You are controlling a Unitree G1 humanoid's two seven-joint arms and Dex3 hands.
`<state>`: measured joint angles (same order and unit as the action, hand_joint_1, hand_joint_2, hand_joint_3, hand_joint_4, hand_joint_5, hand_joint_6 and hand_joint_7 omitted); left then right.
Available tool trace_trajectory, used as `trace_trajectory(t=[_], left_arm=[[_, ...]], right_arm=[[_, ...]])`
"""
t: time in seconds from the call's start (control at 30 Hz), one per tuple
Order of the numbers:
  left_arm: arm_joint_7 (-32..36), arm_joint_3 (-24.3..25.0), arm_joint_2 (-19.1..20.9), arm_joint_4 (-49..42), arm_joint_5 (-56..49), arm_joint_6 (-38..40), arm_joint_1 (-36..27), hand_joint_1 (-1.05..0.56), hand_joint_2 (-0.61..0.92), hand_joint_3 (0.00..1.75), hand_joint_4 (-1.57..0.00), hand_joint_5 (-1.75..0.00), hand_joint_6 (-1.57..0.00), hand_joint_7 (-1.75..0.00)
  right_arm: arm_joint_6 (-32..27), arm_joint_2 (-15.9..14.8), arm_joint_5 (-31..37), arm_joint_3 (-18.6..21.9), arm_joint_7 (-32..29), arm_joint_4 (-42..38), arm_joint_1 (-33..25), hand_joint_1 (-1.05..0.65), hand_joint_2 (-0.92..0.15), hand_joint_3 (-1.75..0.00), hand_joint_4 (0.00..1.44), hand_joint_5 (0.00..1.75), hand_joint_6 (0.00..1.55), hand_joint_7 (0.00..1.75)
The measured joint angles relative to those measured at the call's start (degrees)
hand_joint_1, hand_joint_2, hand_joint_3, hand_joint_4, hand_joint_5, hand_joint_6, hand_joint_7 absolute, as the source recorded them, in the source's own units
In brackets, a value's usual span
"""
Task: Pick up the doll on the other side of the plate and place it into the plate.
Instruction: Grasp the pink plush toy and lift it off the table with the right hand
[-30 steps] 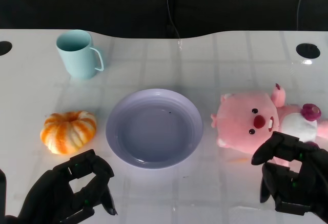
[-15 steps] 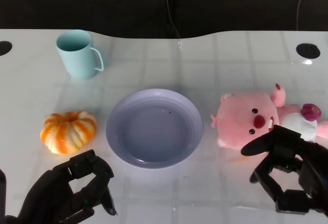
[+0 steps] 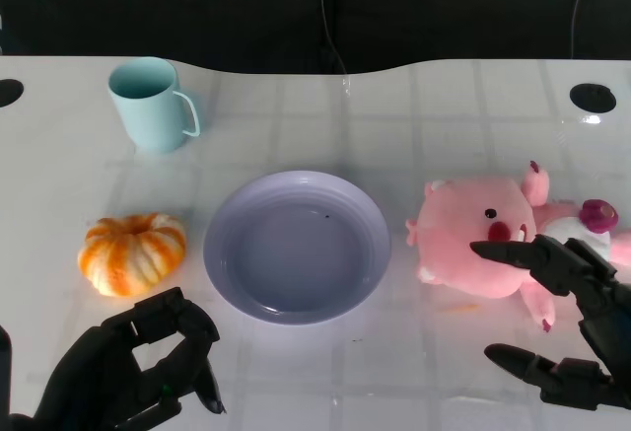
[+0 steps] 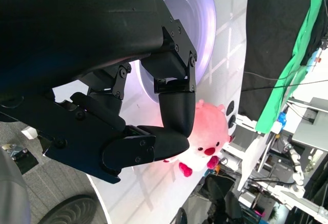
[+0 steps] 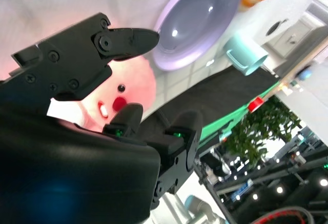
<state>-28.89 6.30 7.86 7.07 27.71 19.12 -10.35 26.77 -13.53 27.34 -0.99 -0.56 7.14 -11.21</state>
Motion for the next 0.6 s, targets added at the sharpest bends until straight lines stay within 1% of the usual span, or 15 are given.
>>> trace_trajectory(t=[0.07,0.17,0.3,0.33,0.43,0.6], left_arm=[[0.0,0.01,0.0,-0.01,0.01,0.0,0.0,-0.49,0.7,0.66,-0.74,-1.68,-0.74,-1.28],[0.0,0.0,0.0,-0.01,0.01,0.0,0.0,-0.49,0.71,0.65,-0.74,-1.67,-0.73,-1.29],[0.02,-0.05,0.0,-0.01,-0.15,-0.07,-0.03,-0.49,0.72,0.64,-0.75,-1.67,-0.73,-1.29],[0.02,-0.07,0.0,-0.01,-0.16,-0.13,-0.03,-0.49,0.73,0.64,-0.75,-1.67,-0.73,-1.29],[0.04,-0.12,0.0,0.0,-0.3,-0.21,-0.04,-0.49,0.72,0.63,-0.74,-1.68,-0.74,-1.28],[0.29,-0.14,-0.32,0.05,-0.32,-0.11,-0.04,-0.5,0.71,0.63,-0.74,-1.68,-0.75,-1.26]], right_arm=[[-0.3,-0.9,3.73,0.09,-1.25,0.92,-0.04,-0.5,-0.72,-0.1,0.0,0.7,0.06,0.59],[-2.14,-1.81,8.88,0.23,-2.95,3.21,-0.13,-0.54,-0.72,-0.07,0.0,0.67,0.04,0.59],[-6.86,-2.32,16.69,0.35,-3.99,7.61,-0.61,-0.57,-0.73,-0.04,0.0,0.65,0.03,0.57],[-8.24,-2.57,18.5,0.36,-3.99,8.73,-0.72,-0.59,-0.74,-0.03,0.0,0.61,0.02,0.56],[-12.9,-3.2,23.01,0.38,-2.91,12.53,-1.03,-0.6,-0.75,-0.02,0.0,0.57,0.04,0.53],[-20.06,-3.38,28.37,-0.02,1.56,16.91,-0.85,-0.61,-0.74,0.0,0.0,0.63,0.11,0.42]])
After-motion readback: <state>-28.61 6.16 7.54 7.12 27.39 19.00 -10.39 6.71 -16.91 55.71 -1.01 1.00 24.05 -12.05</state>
